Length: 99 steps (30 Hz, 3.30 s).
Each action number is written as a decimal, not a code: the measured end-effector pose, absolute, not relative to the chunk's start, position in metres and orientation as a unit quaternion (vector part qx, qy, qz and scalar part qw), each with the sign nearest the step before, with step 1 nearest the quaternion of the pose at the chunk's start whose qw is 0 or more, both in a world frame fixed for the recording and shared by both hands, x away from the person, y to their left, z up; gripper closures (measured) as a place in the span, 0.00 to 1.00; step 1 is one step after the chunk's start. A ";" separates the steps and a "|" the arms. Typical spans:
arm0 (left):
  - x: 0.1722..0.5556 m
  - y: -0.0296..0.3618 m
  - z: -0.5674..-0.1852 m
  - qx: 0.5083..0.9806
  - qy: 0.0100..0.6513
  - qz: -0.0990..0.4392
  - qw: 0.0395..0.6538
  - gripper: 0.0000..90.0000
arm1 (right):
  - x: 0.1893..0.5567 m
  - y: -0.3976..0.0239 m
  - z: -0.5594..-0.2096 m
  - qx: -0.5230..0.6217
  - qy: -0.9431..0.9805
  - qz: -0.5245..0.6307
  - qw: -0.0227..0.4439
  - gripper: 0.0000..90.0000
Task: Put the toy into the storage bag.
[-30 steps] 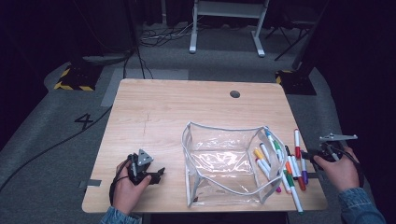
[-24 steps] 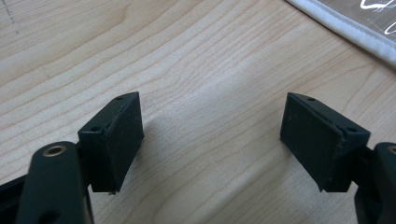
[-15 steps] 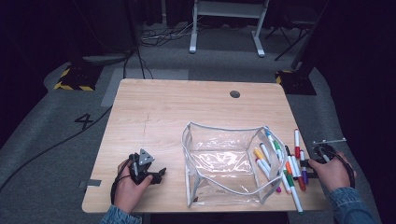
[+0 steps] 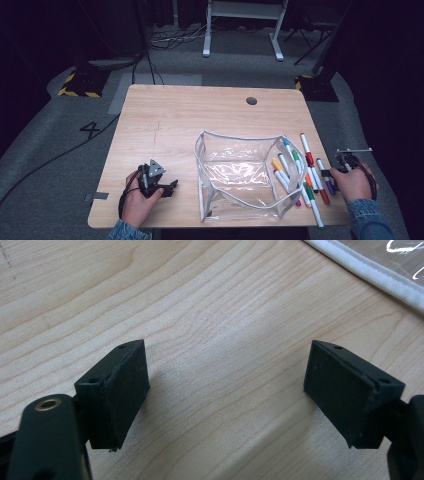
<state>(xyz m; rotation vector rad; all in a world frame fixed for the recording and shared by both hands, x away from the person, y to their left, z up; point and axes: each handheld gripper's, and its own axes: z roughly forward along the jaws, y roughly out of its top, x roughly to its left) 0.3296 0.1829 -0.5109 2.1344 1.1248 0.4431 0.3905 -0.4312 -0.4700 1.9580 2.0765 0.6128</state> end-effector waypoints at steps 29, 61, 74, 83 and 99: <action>0.331 0.182 -0.511 0.821 0.430 0.166 0.337 0.19 | 0.366 -0.398 -0.366 0.533 0.785 0.263 0.174 0.85; 0.331 0.182 -0.511 0.821 0.430 0.166 0.337 0.19 | 0.342 -0.256 -0.268 0.281 0.889 0.332 0.145 0.85; 0.331 0.182 -0.511 0.821 0.429 0.167 0.337 0.19 | 0.330 -0.203 -0.285 0.188 0.930 0.304 0.081 0.85; 0.331 0.182 -0.511 0.822 0.429 0.167 0.336 0.19 | 0.327 -0.172 -0.303 0.126 0.952 0.276 0.048 0.85; 0.331 0.182 -0.511 0.822 0.428 0.167 0.336 0.19 | 0.333 -0.138 -0.345 0.060 0.976 0.209 0.014 0.85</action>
